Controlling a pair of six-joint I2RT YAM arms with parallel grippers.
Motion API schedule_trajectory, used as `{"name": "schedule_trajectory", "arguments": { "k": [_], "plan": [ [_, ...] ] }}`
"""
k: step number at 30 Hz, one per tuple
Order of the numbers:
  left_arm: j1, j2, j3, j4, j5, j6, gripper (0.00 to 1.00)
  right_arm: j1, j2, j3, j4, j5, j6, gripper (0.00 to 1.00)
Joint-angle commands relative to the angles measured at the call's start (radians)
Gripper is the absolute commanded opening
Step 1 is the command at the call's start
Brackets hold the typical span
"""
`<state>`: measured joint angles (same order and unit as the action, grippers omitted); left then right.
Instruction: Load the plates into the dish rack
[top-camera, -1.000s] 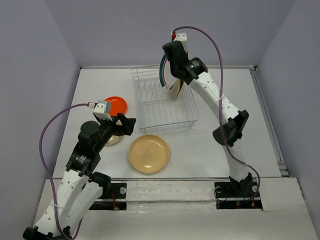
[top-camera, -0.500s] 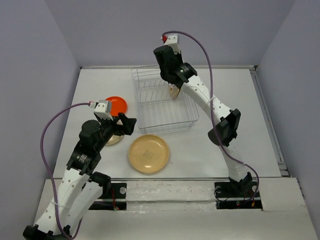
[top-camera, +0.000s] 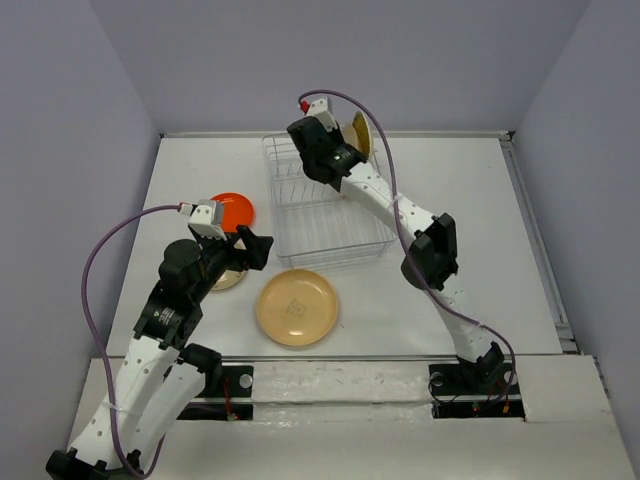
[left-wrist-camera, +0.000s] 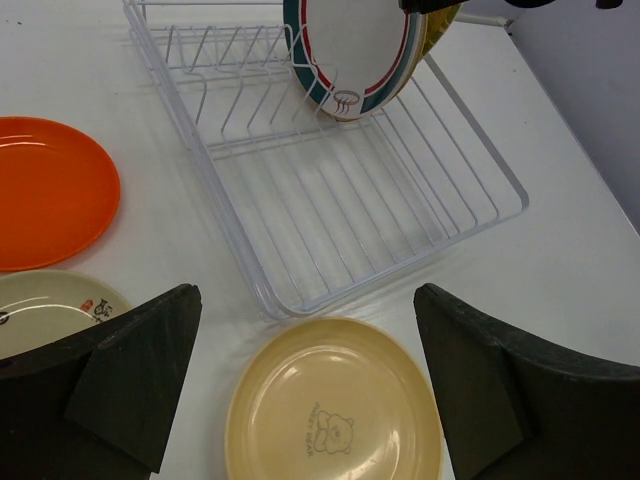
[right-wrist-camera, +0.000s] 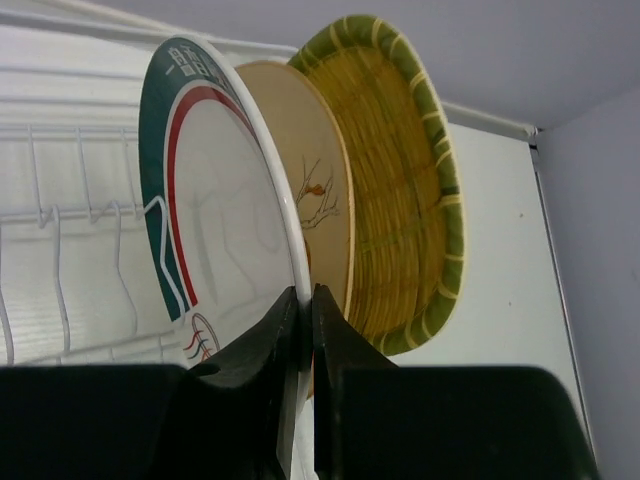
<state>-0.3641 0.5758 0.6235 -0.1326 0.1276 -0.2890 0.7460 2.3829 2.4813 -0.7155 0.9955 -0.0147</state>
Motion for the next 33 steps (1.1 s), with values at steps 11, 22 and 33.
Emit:
{"name": "schedule_trajectory", "arguments": {
  "k": [11, 22, 33],
  "plan": [
    [0.005, 0.047, 0.039, 0.03, 0.03, 0.014, 0.99, 0.018, -0.151, -0.162, 0.042, -0.157, 0.159, 0.68],
    [0.004, 0.117, 0.038, 0.028, 0.049, 0.013, 0.98, 0.018, -0.809, -0.898, 0.271, -0.782, 0.369, 0.83],
    [-0.006, 0.235, 0.036, 0.076, 0.162, -0.042, 0.83, 0.199, -1.234, -1.766, 0.651, -0.923, 0.816, 0.77]
  ]
}}
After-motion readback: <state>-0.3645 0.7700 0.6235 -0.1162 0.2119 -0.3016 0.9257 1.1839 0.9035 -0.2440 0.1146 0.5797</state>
